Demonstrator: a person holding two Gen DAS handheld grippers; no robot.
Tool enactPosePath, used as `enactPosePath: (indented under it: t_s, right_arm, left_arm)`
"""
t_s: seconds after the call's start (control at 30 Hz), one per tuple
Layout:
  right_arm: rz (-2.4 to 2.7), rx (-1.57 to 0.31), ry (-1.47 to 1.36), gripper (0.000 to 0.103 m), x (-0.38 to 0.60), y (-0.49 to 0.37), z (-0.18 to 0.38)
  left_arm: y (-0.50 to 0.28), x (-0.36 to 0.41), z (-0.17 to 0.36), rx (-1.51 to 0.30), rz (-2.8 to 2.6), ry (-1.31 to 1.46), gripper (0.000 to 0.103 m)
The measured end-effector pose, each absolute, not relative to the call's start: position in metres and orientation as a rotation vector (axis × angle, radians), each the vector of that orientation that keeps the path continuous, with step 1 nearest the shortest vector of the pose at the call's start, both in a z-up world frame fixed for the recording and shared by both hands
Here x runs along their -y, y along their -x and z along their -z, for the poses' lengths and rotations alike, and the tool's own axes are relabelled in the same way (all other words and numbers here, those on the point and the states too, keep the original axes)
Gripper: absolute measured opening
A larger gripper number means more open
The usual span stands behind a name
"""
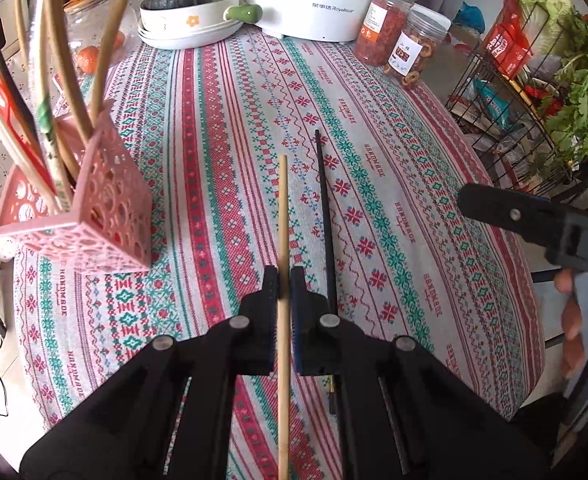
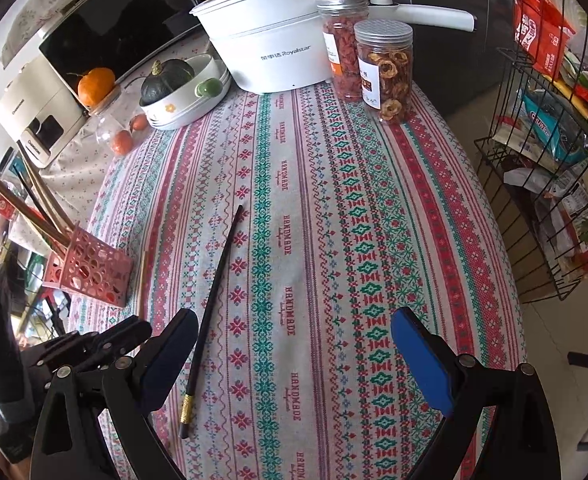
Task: Organize utensils
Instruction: 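Lift the wooden chopstick with the left tool while the right tool grasps the black chopstick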
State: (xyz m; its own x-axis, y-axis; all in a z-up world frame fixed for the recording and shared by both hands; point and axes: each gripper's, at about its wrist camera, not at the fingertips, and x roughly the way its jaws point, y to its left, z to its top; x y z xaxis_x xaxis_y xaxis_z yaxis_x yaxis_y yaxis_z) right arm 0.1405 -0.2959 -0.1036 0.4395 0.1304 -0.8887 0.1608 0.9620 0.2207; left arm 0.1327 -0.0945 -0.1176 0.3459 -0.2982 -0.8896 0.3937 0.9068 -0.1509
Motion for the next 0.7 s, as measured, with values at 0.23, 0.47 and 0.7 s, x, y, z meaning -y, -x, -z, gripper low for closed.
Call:
enactPosePath:
  t_s: [0.23,0.47,0.7]
  right_arm:
    - [-0.019,-1.162,-0.241,0.098,0.259,-0.159,0.124]
    - [0.011,-1.219,-0.206,0.098,0.241,-0.178,0.162]
    - [0.032,-1.206,-0.176,0.098,0.234,-0.193,0.176]
  left_arm:
    - [-0.109,0.062,0.103,-1.063,0.499,-0.059,0.007]
    - [-0.101,0.038,0.092,-1.036,0.517,-0.004,0.007]
    - [-0.103,0.019,0.091,-1.041,0.502,0.046,0.007]
